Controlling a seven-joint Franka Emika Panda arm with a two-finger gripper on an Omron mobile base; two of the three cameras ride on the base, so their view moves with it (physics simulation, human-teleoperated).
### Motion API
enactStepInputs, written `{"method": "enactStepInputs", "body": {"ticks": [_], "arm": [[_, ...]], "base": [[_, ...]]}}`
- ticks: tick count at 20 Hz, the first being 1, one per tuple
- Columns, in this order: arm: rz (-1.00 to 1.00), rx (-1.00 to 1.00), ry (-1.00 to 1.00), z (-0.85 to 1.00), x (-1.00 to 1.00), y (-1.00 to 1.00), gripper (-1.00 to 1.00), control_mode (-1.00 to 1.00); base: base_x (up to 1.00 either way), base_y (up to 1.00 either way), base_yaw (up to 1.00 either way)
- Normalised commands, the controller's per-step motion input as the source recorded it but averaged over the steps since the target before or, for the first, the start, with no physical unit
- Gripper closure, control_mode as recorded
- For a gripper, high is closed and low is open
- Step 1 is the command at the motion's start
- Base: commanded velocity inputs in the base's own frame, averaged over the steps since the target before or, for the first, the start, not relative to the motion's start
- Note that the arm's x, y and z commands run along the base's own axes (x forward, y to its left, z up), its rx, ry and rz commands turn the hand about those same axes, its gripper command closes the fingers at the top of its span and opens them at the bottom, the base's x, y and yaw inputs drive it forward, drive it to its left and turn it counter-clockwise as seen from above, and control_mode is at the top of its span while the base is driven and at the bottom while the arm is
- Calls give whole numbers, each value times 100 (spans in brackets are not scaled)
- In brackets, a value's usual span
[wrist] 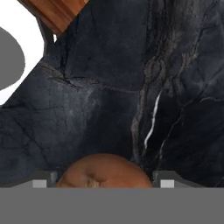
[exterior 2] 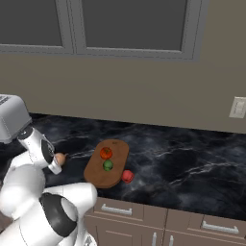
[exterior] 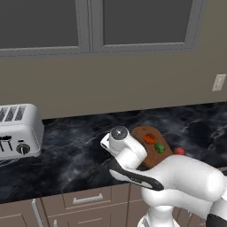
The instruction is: Place the avocado, onion, tomato, and bell pepper on the cutting board.
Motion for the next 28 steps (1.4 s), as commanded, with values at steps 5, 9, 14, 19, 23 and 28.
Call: {"method": "enactStepInputs", "body": {"ticks": [5,9,14,19,23,28], "arm": [[0,0,-5,42,-35,-45,100,-100],[0,1,0,37,-13,-66,100,-100],[0,3,0,44,-1,-63,100,-100],[0,5,1,18,-1,-51,100,-100],[5,8,14,0,-1,-24,100,-100],[9,3,14,0,0,-2,100,-100]], "base": [[0,0,0],[0,0,0],[0,0,0],[0,0,0],[0,0,0],[0,0,0]]}}
